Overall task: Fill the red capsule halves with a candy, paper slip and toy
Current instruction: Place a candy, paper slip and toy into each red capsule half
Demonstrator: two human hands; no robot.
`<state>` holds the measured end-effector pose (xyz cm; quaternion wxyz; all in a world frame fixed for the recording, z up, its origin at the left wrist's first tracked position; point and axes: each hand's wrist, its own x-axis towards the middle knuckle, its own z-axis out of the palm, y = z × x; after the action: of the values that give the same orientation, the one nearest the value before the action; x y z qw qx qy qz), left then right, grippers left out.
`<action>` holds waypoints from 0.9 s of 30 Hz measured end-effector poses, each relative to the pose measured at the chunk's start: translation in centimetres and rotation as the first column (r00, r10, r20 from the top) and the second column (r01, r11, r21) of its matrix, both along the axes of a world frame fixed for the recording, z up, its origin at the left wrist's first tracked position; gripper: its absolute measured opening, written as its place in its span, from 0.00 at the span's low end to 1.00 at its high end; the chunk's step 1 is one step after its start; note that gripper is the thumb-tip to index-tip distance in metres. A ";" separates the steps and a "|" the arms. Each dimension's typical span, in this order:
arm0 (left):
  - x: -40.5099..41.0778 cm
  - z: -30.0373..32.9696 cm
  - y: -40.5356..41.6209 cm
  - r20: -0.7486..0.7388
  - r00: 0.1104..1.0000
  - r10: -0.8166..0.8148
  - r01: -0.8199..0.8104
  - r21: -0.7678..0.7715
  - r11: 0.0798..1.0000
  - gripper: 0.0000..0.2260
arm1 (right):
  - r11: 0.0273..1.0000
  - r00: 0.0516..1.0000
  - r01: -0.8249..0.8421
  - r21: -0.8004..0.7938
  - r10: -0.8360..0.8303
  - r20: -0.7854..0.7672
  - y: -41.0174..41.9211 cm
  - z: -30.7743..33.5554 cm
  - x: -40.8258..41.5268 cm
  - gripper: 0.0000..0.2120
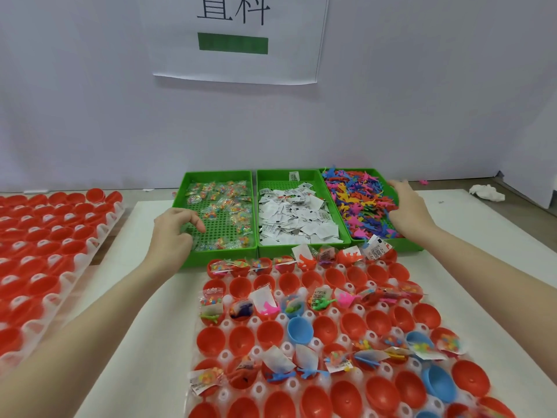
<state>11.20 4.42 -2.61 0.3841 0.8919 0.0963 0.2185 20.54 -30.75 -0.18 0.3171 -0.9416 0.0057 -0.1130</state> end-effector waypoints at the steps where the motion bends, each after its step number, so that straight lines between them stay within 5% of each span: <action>1: -0.1 -0.1 0.0 0.013 1.000 -0.027 0.027 0.039 0.999 0.22 | 0.999 1.000 0.011 -0.033 -0.011 0.014 0.0 0.0 -0.2 0.34; 6: -0.8 -0.5 -0.4 0.081 0.994 -0.078 0.063 0.169 0.984 0.21 | 0.962 0.972 -0.154 -0.226 0.188 0.140 1.2 0.9 -1.5 0.29; 12: -1.2 0.2 -1.2 0.095 0.991 -0.094 0.087 0.084 0.993 0.22 | 0.826 0.929 -0.320 -0.465 0.371 0.018 6.3 2.2 -1.9 0.13; 18: -0.8 1.4 -1.8 0.037 0.999 0.023 -0.013 -0.263 0.965 0.18 | 0.692 0.886 -0.464 -0.553 0.347 -0.308 9.3 1.8 -2.1 0.28; 22: -0.5 1.7 -1.8 -0.021 0.999 -0.025 0.014 -0.420 0.907 0.18 | 0.759 0.894 -0.441 -0.479 0.321 -0.313 9.4 1.1 -2.3 0.21; 27: -0.5 1.4 -1.8 -0.017 0.999 -0.032 0.022 -0.411 0.911 0.21 | 0.821 0.942 -0.334 -0.463 0.310 -0.130 9.2 1.2 -2.9 0.12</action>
<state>10.68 2.66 -1.17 0.5646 0.7951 0.1321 0.1776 17.69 -21.53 1.06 0.0888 -0.9802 -0.1739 -0.0329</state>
